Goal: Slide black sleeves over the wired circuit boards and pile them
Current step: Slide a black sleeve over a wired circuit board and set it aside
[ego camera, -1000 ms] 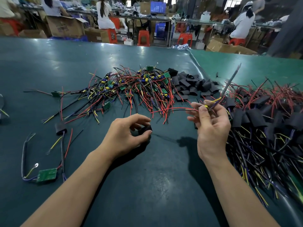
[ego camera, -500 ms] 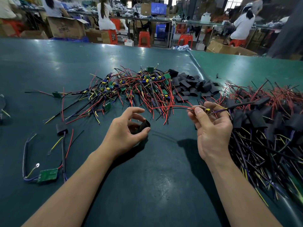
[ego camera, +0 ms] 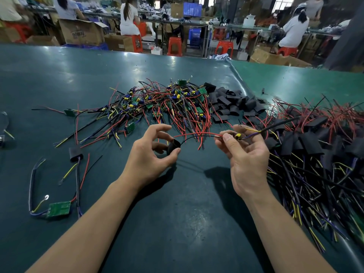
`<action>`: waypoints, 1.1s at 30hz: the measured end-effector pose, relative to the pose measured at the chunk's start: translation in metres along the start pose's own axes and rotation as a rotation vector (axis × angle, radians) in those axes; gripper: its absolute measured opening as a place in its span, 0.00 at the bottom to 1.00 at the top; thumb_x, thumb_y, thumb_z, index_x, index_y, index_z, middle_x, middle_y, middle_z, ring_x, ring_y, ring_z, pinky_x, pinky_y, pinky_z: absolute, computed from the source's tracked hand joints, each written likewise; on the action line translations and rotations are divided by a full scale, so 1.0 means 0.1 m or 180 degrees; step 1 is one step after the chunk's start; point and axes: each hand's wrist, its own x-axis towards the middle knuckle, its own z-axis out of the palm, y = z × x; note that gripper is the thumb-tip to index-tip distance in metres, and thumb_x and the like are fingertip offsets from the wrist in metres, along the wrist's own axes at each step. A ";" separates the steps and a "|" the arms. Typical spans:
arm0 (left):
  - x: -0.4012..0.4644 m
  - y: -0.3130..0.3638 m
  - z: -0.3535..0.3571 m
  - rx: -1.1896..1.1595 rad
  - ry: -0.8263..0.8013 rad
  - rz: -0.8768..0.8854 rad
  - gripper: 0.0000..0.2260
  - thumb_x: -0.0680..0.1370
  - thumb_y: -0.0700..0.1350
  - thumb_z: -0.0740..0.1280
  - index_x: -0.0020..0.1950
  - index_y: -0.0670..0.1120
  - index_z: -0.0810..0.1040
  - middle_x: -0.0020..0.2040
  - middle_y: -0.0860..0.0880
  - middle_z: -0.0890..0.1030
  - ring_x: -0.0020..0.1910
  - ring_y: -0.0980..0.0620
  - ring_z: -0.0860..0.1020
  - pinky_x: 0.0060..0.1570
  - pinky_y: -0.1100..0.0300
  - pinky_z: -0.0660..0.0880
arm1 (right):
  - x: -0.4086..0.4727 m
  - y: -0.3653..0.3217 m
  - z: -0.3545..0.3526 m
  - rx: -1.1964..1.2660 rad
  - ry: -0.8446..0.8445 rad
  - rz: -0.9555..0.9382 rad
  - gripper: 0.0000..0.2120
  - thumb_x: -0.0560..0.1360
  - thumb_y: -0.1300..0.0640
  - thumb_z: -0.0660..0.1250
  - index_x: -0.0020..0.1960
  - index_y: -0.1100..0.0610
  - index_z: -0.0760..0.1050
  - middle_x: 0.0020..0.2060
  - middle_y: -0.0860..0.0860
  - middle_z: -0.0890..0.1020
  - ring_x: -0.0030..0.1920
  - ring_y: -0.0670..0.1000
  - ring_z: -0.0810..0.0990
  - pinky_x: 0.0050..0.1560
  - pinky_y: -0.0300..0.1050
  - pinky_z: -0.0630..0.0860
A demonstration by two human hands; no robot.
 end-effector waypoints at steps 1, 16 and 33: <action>0.00 0.00 0.00 -0.0024 0.0067 0.0016 0.24 0.71 0.42 0.77 0.61 0.56 0.73 0.48 0.58 0.81 0.41 0.54 0.83 0.43 0.54 0.80 | 0.00 0.01 0.00 -0.0019 -0.0026 -0.0022 0.12 0.75 0.72 0.67 0.52 0.59 0.73 0.40 0.56 0.84 0.39 0.53 0.84 0.45 0.45 0.81; 0.03 -0.05 0.01 0.0468 0.0205 -0.0020 0.12 0.76 0.38 0.71 0.58 0.50 0.77 0.44 0.55 0.81 0.42 0.57 0.80 0.44 0.51 0.78 | -0.02 0.05 -0.02 -0.0280 -0.0342 -0.0099 0.12 0.75 0.73 0.67 0.51 0.59 0.74 0.37 0.51 0.84 0.38 0.50 0.84 0.44 0.42 0.81; 0.00 0.00 -0.02 0.0469 -0.0554 -0.0307 0.11 0.71 0.44 0.78 0.51 0.51 0.82 0.42 0.56 0.84 0.38 0.58 0.81 0.43 0.61 0.79 | -0.02 0.03 -0.02 -0.0457 -0.0207 -0.0121 0.11 0.75 0.74 0.67 0.50 0.60 0.74 0.35 0.48 0.82 0.36 0.47 0.82 0.42 0.40 0.81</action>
